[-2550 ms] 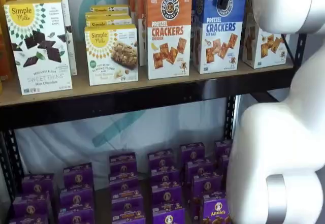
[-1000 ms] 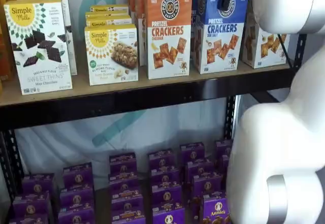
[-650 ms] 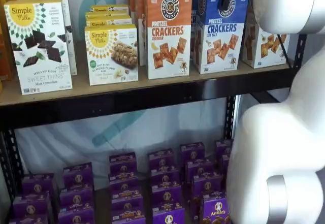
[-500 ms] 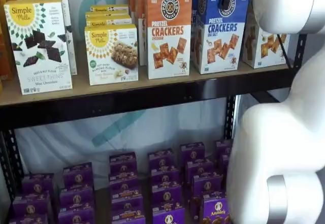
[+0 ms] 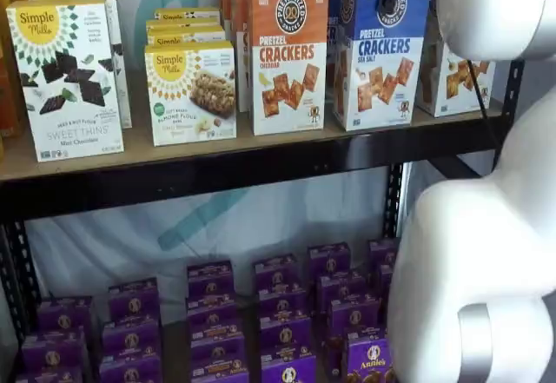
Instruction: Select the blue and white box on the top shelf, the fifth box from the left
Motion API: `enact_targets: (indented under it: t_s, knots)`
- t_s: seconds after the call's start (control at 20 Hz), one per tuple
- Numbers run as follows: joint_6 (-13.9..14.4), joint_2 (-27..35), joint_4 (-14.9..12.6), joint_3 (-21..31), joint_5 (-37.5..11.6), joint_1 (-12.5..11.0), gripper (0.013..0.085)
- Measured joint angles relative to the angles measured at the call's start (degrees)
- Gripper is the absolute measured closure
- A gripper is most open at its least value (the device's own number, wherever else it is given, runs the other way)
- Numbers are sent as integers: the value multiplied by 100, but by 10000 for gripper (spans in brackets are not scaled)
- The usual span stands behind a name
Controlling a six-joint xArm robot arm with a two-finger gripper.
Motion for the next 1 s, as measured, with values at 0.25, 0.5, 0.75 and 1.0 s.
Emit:
enact_targets:
  t_s: [0.25, 0.5, 0.75, 1.0]
  knots:
    - [42, -354, -45, 311, 290, 46, 410]
    - [-28, -838, -7, 833, 368, -43, 410]
    - [-105, -1314, -20, 1408, 256, -98, 410]
    - [-157, -1671, -34, 1891, 151, -125, 410]
